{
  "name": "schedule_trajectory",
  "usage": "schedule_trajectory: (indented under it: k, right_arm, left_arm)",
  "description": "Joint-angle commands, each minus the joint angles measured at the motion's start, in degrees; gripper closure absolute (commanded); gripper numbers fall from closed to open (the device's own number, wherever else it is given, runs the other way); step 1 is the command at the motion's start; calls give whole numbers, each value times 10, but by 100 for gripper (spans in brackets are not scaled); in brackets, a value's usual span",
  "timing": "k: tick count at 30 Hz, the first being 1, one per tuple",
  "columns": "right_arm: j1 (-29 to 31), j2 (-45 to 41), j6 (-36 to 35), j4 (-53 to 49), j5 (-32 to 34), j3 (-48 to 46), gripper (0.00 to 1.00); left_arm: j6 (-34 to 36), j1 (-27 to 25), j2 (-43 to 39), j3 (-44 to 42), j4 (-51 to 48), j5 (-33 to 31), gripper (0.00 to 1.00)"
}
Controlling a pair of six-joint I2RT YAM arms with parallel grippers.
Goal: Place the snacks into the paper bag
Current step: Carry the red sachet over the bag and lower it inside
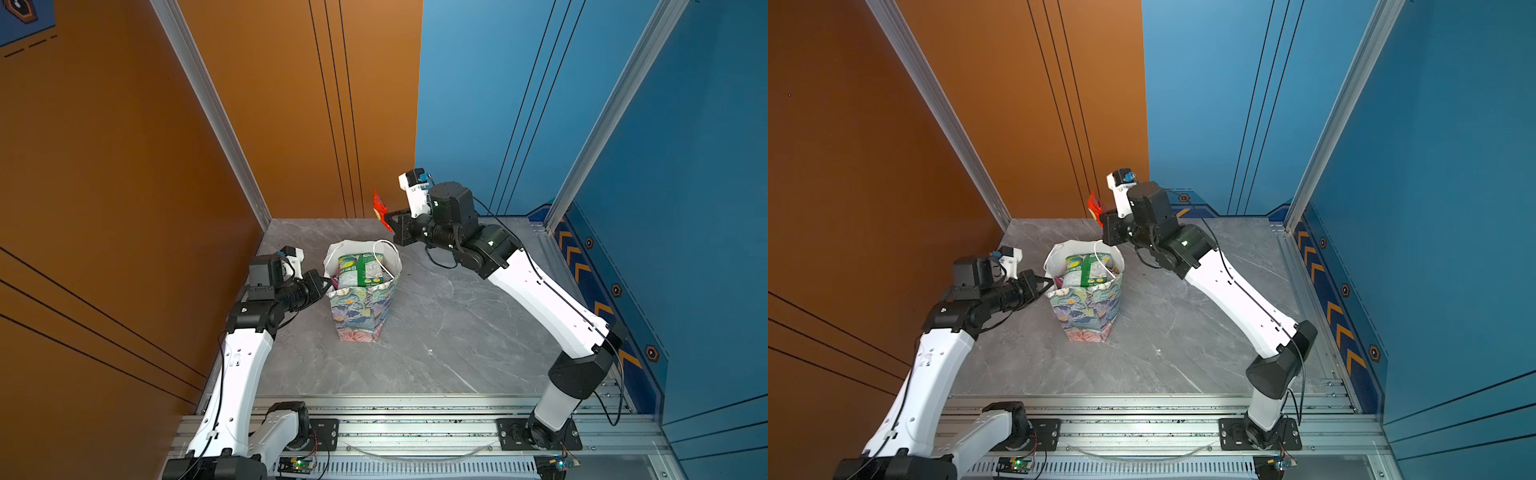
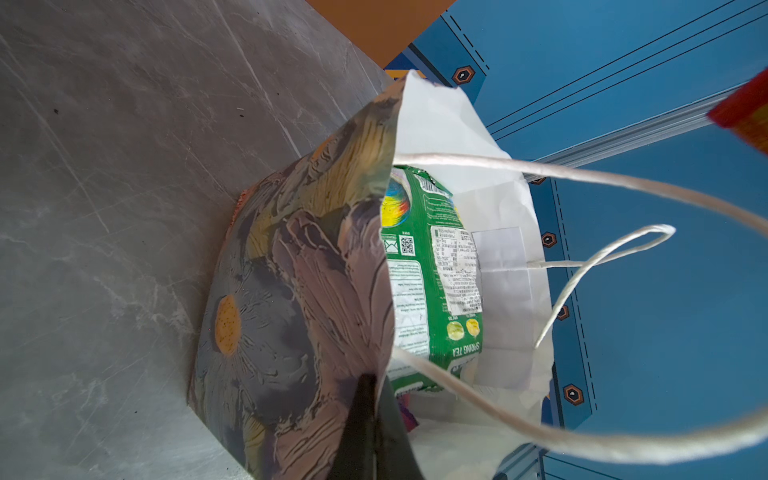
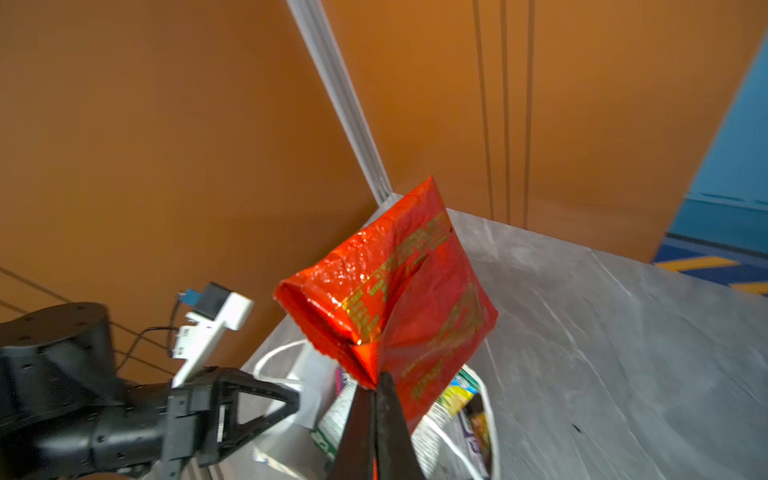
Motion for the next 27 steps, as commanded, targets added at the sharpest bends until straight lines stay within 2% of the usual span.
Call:
schedule_trajectory:
  k: [1,5,15,27]
  right_arm:
    - [17,38,-46,-50,-40,73,100]
    - [30,79,-53,-79,-61,129,100]
    - [42,88,-57,-107,-66,101,100]
    - [39,80,-79,-145,9,35,100]
  left_arm:
    - [1,-7,8,9,-1,6,98]
    - [2,-7,10,9,-1,6,98]
    - [4,-7,10,9,-1,7,98]
    - [3,-7,8,28,0,6,98]
